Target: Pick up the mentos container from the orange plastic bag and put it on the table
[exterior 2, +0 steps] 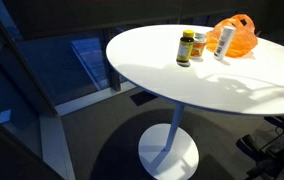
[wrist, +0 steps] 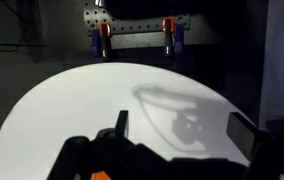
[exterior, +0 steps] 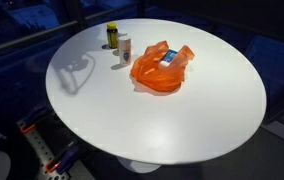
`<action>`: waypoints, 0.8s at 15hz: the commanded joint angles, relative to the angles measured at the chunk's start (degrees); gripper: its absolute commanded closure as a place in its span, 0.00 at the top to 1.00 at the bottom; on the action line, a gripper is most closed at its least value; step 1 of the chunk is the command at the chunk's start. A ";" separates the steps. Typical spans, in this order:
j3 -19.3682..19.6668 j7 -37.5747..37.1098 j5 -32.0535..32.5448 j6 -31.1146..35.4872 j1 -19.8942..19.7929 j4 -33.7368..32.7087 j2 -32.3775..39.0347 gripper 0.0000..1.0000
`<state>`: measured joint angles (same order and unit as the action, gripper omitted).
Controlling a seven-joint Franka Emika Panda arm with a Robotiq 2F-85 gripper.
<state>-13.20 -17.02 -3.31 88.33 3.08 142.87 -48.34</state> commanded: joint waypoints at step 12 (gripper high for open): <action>0.34 -0.23 1.13 -0.46 -1.02 -3.64 3.42 1.00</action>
<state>-13.19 -17.02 -3.24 88.37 2.93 142.59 -47.92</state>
